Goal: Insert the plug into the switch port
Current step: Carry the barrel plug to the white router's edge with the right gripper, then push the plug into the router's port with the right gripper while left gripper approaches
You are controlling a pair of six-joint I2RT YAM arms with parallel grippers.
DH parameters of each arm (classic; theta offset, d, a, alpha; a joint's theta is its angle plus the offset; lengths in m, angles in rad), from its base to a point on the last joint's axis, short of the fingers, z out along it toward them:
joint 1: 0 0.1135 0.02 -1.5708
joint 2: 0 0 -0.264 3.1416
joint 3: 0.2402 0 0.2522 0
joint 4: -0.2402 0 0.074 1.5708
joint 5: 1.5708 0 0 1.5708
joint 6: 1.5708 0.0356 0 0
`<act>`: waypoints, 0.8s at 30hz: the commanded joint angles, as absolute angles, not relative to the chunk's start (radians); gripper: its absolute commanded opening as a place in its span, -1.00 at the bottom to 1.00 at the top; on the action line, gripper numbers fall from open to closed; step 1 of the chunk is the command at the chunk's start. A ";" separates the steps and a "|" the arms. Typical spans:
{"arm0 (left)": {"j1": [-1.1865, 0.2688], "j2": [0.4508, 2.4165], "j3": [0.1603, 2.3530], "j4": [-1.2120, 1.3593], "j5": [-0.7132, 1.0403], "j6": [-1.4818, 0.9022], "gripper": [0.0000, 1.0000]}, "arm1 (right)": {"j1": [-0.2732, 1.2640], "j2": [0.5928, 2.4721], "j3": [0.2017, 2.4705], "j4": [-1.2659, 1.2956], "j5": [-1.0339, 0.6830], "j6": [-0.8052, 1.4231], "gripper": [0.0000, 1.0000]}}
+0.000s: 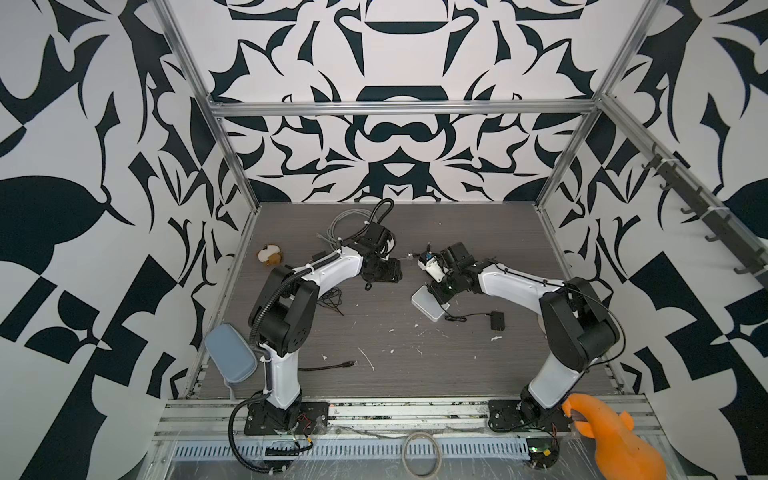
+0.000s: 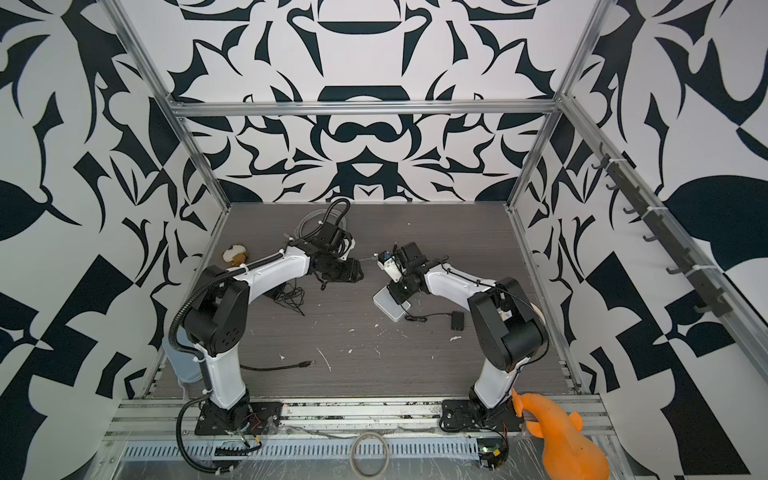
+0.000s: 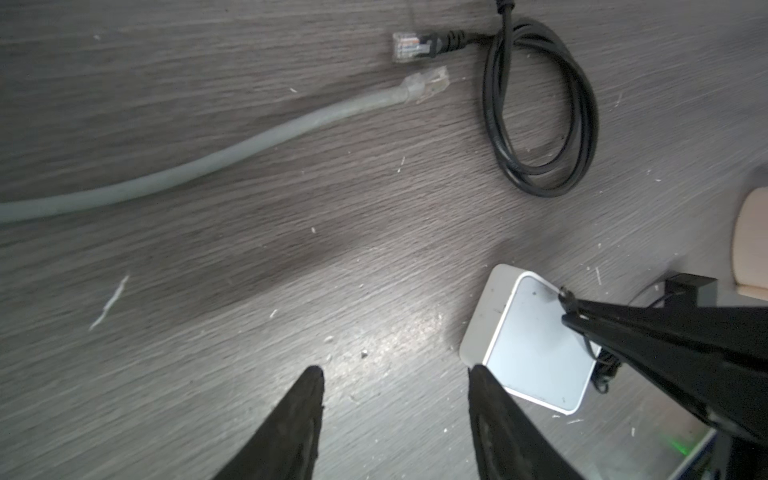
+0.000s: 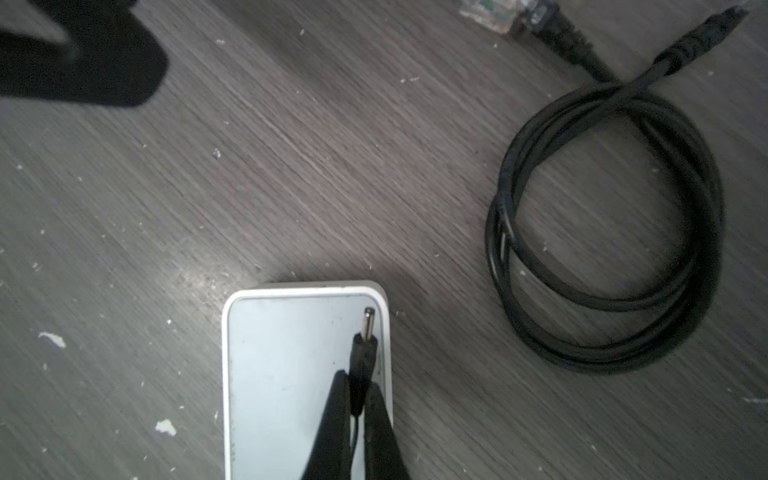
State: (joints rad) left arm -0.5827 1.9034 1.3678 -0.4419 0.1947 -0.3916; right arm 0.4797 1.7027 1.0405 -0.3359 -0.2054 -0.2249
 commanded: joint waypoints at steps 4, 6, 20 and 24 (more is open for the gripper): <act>-0.621 1.951 1.368 -0.405 0.233 -0.454 0.17 | 0.473 1.576 1.060 -0.621 -0.135 -0.525 -1.00; -0.623 1.957 1.374 -0.402 0.239 -0.465 0.17 | 0.471 1.569 1.071 -0.698 -0.112 -0.566 -1.00; -0.665 2.033 1.445 -0.356 0.197 -0.540 0.17 | 0.471 1.593 0.955 -0.719 -0.169 -0.545 -1.00; -0.666 2.065 1.454 -0.304 0.219 -0.572 0.17 | 0.471 1.630 0.950 -0.646 -0.182 -0.551 -1.00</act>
State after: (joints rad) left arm -0.6621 2.0338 1.4246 -0.3473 0.2138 -0.5297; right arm 0.4725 1.6199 0.9527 -0.7185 -0.1570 -0.5354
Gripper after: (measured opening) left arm 0.586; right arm 0.051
